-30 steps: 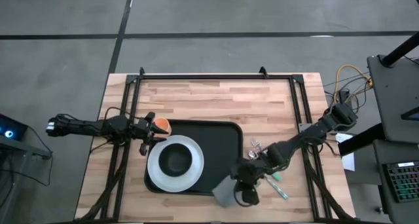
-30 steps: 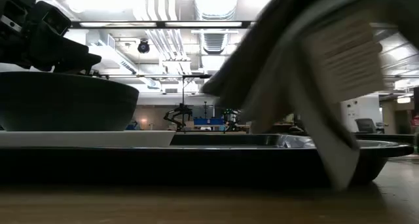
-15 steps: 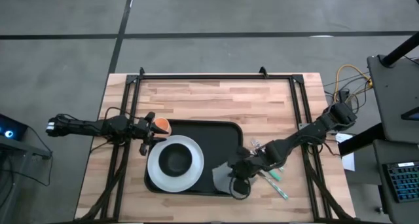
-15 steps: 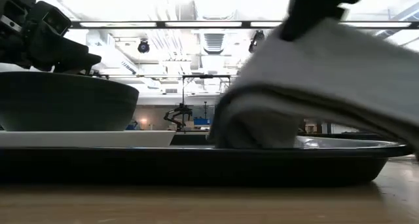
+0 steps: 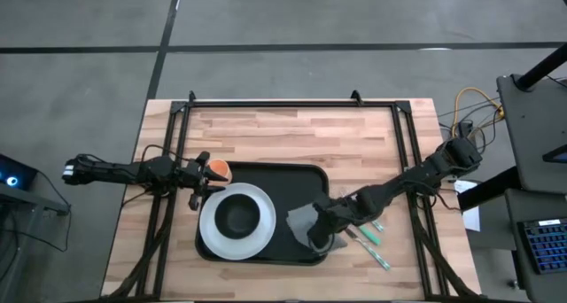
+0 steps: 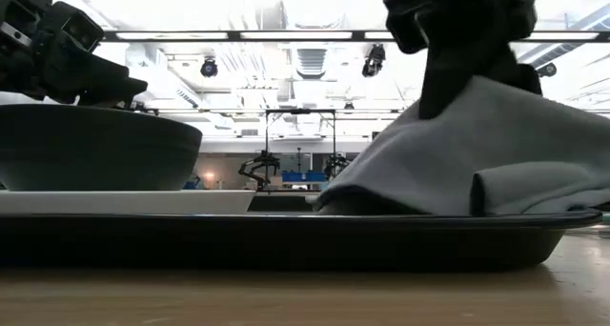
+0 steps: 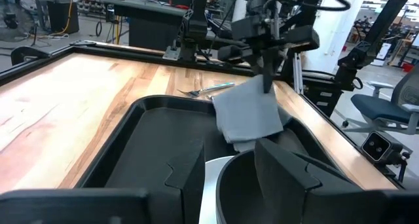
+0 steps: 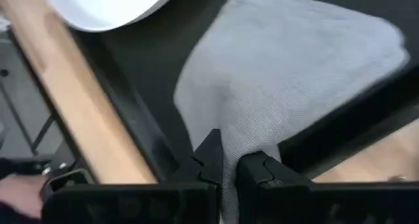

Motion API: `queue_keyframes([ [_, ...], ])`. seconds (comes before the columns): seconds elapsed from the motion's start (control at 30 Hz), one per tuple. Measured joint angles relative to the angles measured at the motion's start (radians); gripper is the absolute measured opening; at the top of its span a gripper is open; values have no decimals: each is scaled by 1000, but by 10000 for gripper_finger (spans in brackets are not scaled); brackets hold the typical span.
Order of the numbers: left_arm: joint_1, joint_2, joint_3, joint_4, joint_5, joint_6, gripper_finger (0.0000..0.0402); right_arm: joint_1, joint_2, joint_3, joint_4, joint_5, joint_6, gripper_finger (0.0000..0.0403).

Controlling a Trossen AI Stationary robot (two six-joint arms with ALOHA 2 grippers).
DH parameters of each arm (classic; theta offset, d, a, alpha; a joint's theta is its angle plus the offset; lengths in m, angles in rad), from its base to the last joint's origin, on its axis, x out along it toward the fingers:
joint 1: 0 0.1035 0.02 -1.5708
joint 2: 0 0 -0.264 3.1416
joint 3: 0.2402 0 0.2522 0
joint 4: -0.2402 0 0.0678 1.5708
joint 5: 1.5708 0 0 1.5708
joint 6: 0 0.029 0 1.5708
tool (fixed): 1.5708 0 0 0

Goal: Set up tray
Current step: Put the gray napkin on the black serving tray

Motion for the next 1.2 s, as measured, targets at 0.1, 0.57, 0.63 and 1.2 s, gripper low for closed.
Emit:
queue_keyframes([
  [0.1, 0, 0, 0, 0, 0, 0, 115, -11, 2, 0, -26, 20, -20, 8],
  [0.57, 0, 0, 0, 0, 0, 0, 115, -108, 8, -9, -51, -21, -169, 9],
  [0.63, 0, 0, 0, 0, 0, 0, 115, -119, 8, -10, -50, -53, -186, 9],
  [1.2, 0, 0, 0, 0, 0, 0, 115, -150, 8, -10, -64, -68, -272, 140],
])
